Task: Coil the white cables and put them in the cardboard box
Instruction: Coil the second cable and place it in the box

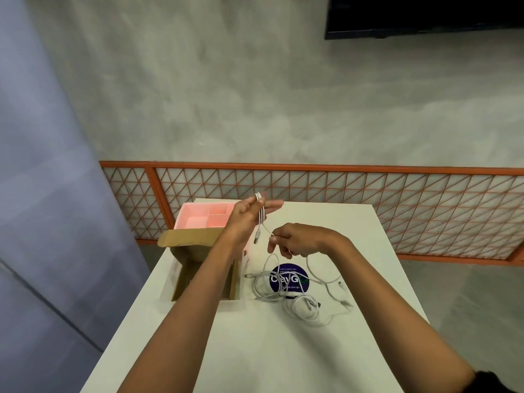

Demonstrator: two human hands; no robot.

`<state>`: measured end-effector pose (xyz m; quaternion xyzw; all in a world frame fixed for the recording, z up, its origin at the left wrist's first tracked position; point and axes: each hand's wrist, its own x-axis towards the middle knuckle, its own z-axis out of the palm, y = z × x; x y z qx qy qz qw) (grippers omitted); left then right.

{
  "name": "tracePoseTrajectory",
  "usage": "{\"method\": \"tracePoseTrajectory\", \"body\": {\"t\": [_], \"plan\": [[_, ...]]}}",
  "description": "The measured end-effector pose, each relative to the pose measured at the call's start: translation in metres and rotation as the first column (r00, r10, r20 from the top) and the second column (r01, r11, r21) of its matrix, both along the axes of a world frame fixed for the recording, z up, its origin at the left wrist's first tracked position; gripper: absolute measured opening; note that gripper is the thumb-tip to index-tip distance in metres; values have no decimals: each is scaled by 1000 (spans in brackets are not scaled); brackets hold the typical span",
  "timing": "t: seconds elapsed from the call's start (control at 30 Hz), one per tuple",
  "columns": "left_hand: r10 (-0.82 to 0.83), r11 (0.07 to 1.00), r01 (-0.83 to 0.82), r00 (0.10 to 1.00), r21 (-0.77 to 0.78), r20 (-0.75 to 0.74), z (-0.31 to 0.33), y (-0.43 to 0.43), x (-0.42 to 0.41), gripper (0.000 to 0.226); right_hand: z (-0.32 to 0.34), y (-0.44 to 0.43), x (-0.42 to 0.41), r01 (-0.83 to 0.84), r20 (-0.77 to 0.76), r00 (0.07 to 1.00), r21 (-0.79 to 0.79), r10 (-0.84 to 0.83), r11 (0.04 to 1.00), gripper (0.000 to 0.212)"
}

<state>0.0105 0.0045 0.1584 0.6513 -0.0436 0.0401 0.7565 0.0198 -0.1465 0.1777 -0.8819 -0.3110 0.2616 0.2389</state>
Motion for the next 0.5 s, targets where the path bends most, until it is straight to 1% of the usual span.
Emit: {"method": "tracePoseTrajectory", "body": {"t": [0.03,0.07,0.17,0.27,0.3,0.37,0.43,0.5], "plan": [[-6,996,7,1000,92,-9,-2,0,-1,21,4,0,0,-17,19,1000,-23,18,1000,37],[-17,989,21,1000,148,-25,-4,-1,-2,21,8,0,0,-29,43,999,-31,30,999,37],[-21,965,41,996,260,-81,-13,1,-1,22,17,-3,3,-45,110,993,6,44,999,37],[-11,927,56,992,371,-123,-18,4,0,31,26,-9,5,-6,133,991,64,-3,998,49],[-20,919,70,991,388,-133,-19,4,-2,34,29,-11,7,18,151,988,80,-30,997,52],[-75,922,131,983,364,-166,-19,4,-7,35,35,-14,10,74,230,968,128,-102,989,53],[-129,932,191,968,307,-213,-17,4,-10,35,39,-17,15,117,280,943,228,-180,967,44],[-165,937,229,956,263,-244,-16,4,-11,35,40,-18,19,140,250,941,330,-229,933,31]]}}
